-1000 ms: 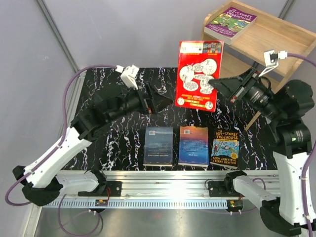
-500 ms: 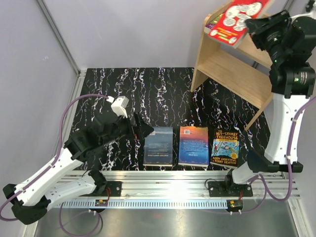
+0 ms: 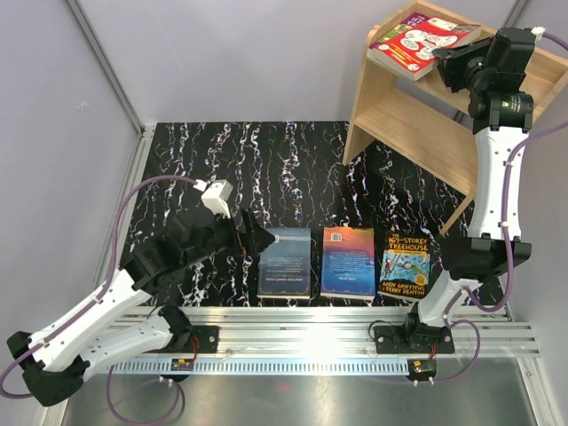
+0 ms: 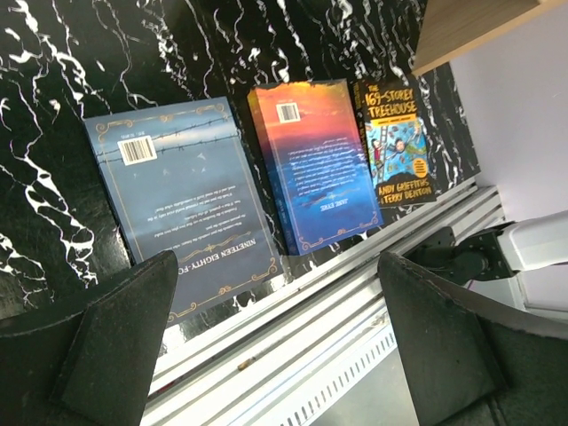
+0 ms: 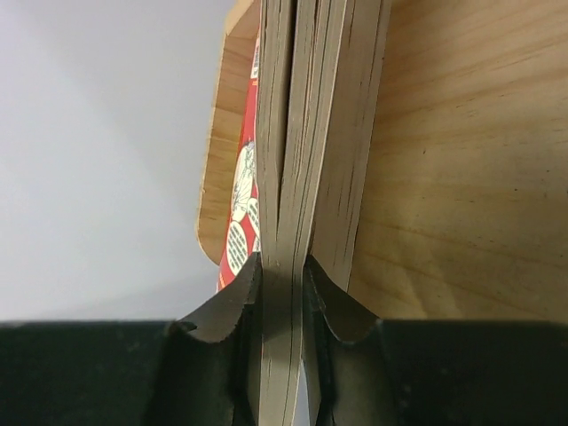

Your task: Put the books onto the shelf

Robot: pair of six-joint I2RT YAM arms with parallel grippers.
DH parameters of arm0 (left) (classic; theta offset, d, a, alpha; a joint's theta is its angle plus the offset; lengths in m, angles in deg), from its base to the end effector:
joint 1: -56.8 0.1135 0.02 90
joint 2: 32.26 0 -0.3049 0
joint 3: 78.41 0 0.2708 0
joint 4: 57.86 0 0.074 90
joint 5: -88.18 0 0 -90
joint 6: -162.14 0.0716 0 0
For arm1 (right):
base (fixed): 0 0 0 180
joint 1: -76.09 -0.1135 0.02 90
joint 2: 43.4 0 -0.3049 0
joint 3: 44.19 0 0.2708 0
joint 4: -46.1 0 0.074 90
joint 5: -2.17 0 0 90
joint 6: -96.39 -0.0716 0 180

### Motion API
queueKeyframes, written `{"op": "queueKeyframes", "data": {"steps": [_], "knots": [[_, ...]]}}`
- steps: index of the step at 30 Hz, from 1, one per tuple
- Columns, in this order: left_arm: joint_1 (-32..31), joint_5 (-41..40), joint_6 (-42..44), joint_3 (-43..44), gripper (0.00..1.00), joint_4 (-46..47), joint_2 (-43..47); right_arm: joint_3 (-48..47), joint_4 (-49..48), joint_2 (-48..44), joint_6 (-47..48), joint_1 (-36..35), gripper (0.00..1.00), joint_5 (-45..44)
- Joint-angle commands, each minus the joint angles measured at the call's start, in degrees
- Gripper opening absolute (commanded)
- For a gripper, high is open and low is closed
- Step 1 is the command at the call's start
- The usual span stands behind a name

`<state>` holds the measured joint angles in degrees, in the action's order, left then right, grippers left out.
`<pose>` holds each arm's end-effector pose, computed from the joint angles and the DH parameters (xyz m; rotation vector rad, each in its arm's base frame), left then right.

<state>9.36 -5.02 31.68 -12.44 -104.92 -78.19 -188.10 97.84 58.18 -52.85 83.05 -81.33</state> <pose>0.1328 -0.1387 0.3593 0.0948 2.1622 -0.8765 0.4224 -0.0434 0.5708 0.9076 1.5504 0.7618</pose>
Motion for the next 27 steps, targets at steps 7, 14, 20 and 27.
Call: {"op": "queueKeyframes", "data": {"steps": [7,14,20,27], "knots": [[0.2,1.6,-0.7,-4.1,0.99,6.6,-1.4,-8.4,-4.9,4.4,-1.0,-0.1,0.0,-5.4],[0.2,1.6,-1.1,-4.7,0.99,7.2,-2.2,-15.5,-5.0,12.0,-0.1,-0.1,0.36,-1.5],[0.1,1.9,-1.7,-5.4,0.99,7.1,-2.1,-15.5,-3.2,11.5,3.7,0.0,0.98,-3.1],[0.1,2.7,-3.4,-6.9,0.99,8.3,-1.4,-7.9,-1.1,1.3,11.3,0.2,1.0,-5.0]]}}
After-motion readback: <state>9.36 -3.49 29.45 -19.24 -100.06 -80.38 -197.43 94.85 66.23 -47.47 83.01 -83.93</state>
